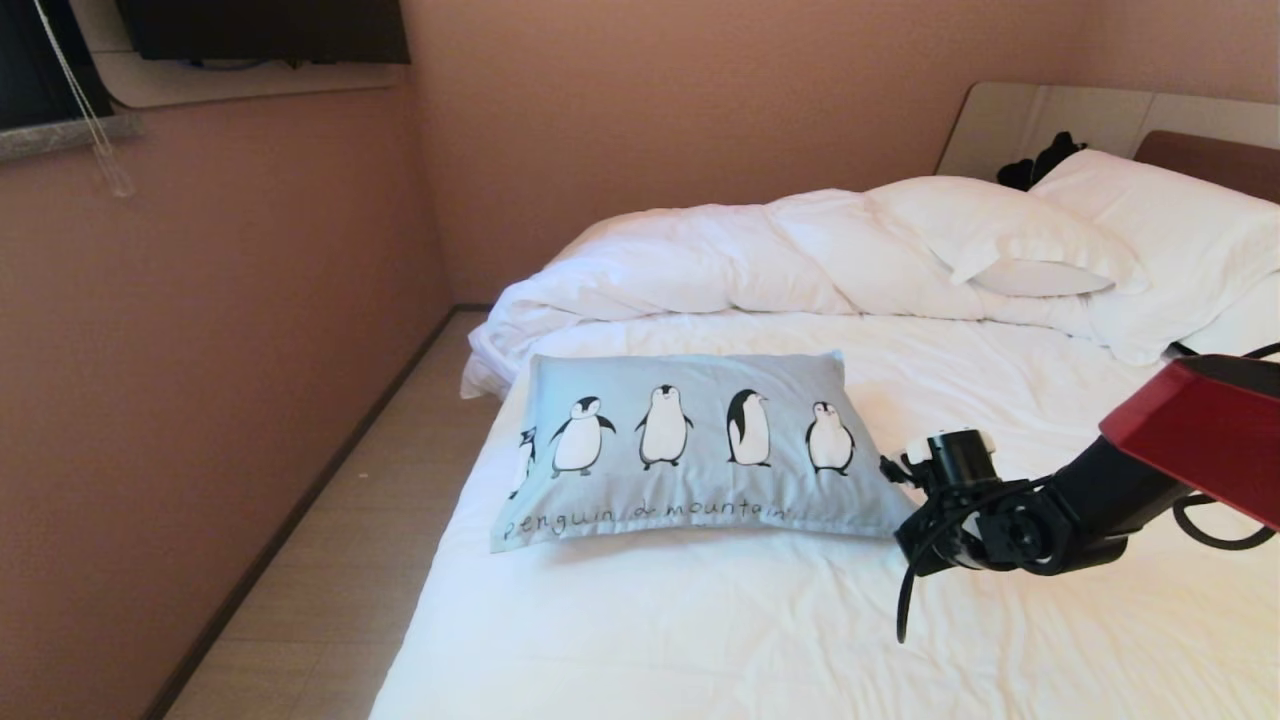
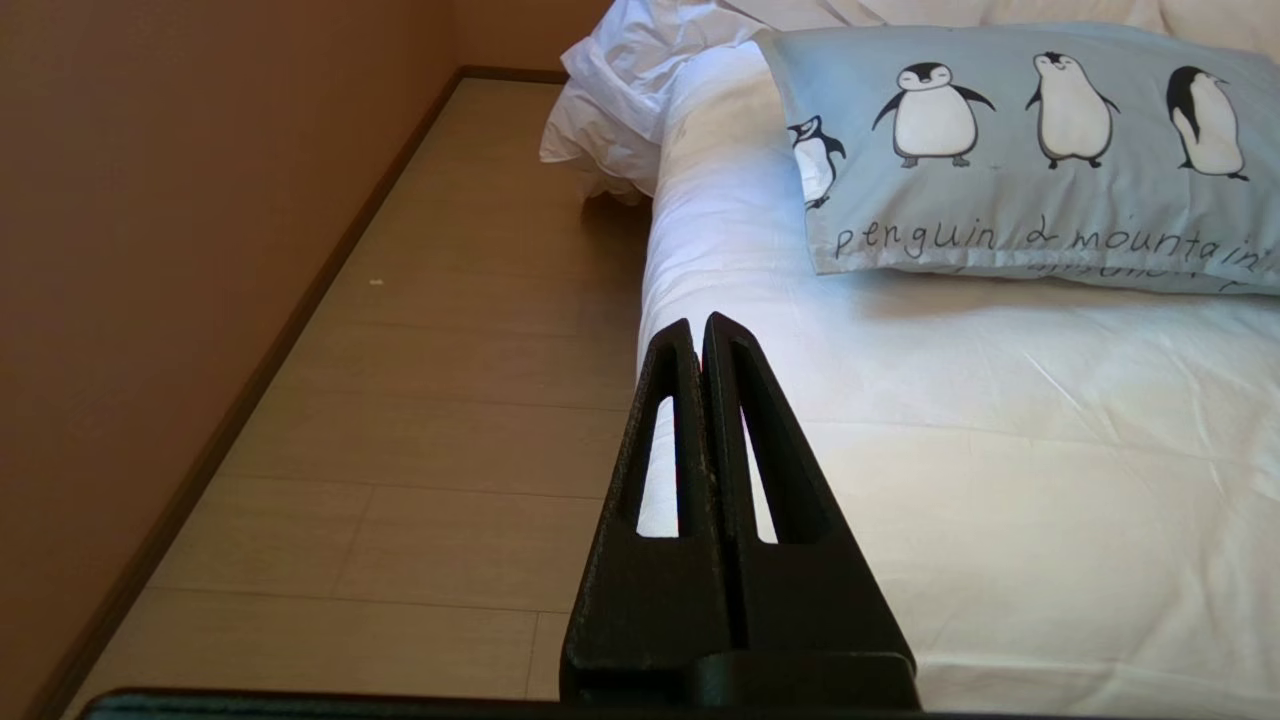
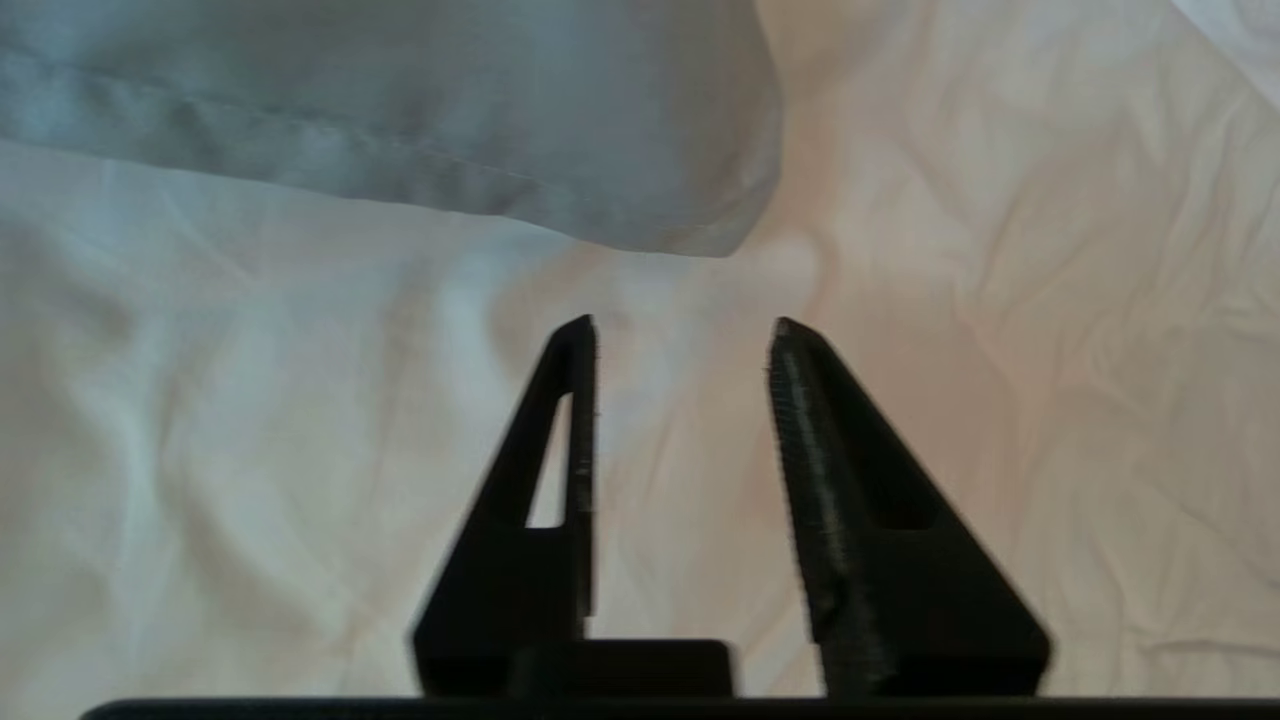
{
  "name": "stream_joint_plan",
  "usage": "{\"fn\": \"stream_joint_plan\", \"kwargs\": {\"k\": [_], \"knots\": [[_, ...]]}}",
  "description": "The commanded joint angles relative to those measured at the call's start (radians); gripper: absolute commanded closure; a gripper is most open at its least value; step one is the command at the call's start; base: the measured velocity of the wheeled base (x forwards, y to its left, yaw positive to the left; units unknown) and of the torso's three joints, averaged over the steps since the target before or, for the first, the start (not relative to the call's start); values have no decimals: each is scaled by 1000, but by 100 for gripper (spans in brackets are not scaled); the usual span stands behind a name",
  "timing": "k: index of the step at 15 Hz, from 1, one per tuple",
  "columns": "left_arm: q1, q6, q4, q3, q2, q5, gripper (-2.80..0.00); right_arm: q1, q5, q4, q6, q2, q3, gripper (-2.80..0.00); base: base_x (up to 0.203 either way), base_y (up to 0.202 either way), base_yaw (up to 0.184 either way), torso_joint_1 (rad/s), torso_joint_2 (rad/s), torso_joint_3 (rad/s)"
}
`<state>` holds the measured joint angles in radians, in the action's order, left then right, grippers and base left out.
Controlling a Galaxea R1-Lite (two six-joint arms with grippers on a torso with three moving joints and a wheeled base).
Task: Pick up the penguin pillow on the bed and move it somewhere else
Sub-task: Pick up the pillow
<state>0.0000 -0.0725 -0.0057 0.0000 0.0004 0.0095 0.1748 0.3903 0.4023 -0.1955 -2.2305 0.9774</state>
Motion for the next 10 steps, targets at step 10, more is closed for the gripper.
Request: {"fn": "stream_joint_plan", "kwargs": {"k": [10], "knots": [[0,-1,0,3,0,1,0,47,124,201,-234,-172,109,-280,0,0,0,0,0,0]]}}
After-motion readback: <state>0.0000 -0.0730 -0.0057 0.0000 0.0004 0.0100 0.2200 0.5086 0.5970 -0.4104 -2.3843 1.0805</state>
